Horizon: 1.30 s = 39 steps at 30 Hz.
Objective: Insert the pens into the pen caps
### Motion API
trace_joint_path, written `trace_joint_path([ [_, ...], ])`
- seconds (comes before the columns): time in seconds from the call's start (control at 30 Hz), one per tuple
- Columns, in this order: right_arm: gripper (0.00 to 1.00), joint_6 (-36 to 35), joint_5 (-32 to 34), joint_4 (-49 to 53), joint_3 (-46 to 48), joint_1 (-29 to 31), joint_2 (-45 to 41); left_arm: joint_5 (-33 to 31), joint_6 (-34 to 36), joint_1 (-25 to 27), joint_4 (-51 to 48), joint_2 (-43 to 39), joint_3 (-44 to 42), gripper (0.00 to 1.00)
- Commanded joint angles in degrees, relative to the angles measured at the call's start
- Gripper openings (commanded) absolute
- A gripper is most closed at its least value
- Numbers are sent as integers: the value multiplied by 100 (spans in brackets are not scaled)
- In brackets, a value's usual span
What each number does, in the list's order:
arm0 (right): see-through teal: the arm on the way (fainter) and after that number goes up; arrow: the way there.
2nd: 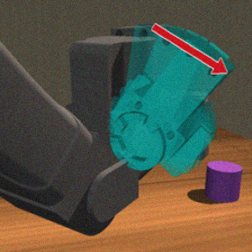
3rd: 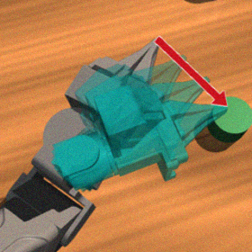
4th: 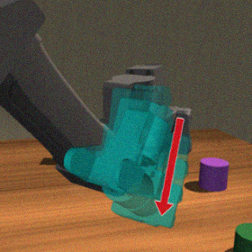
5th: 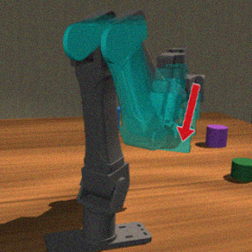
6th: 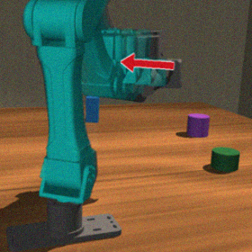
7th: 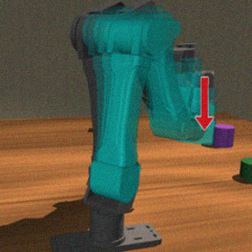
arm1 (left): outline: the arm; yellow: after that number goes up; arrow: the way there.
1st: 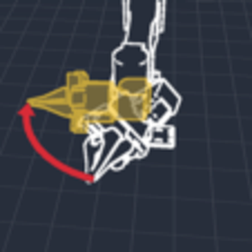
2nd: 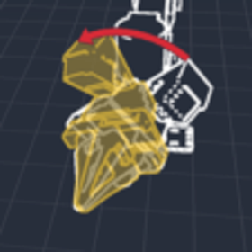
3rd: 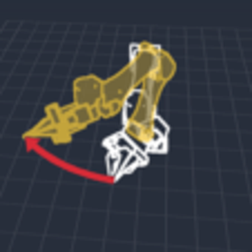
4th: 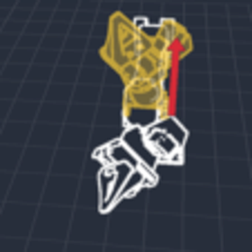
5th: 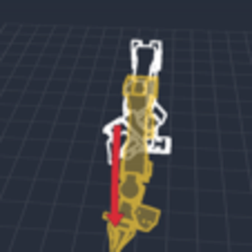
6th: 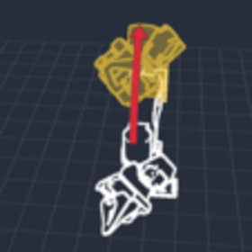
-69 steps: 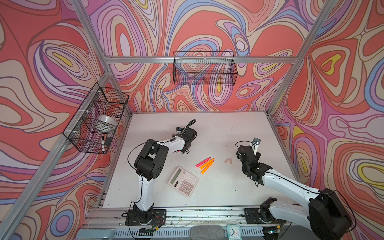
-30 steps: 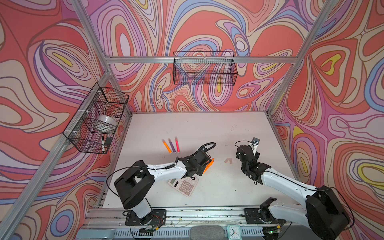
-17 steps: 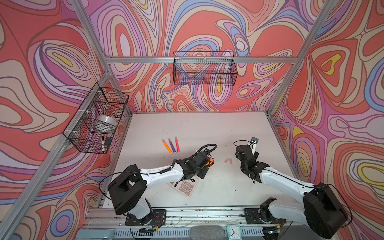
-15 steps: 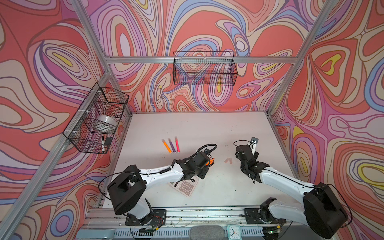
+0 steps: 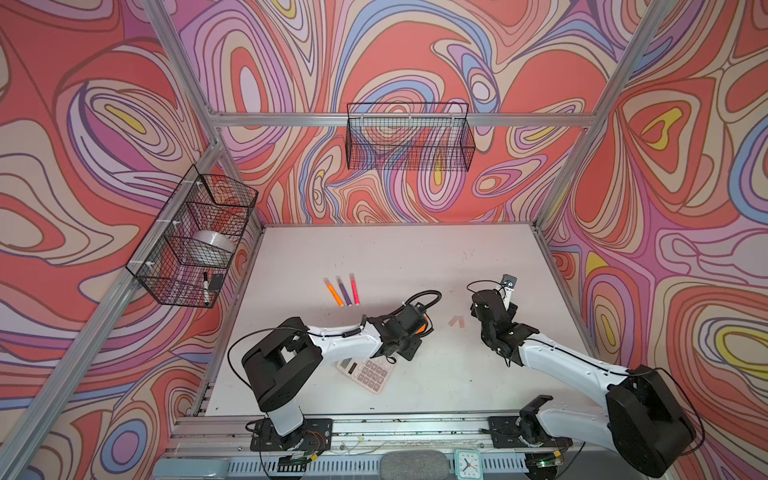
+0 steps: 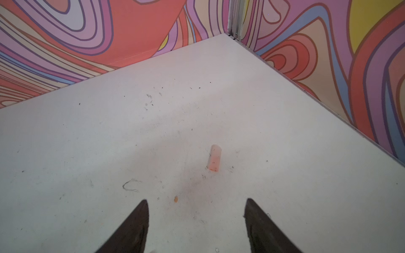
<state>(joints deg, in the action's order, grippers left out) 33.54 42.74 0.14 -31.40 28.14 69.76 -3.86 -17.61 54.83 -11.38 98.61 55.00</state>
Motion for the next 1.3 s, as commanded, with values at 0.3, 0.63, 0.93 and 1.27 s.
trace_joint_path([
  [0.3, 70, -7, 5, 131, -237, -28, 208, -455, 11, 49, -335, 526, 435, 35],
  [0.63, 70, -16, 2, 168, -292, -27, 283, -459, 3, 75, -337, 607, 404, 29],
  [0.93, 70, -2, 1, 160, -259, -21, 240, -425, -41, 83, -532, 729, 405, 26],
  [1.27, 70, -5, -11, 139, -235, -27, 200, -361, -100, 91, -421, 868, 353, 15],
])
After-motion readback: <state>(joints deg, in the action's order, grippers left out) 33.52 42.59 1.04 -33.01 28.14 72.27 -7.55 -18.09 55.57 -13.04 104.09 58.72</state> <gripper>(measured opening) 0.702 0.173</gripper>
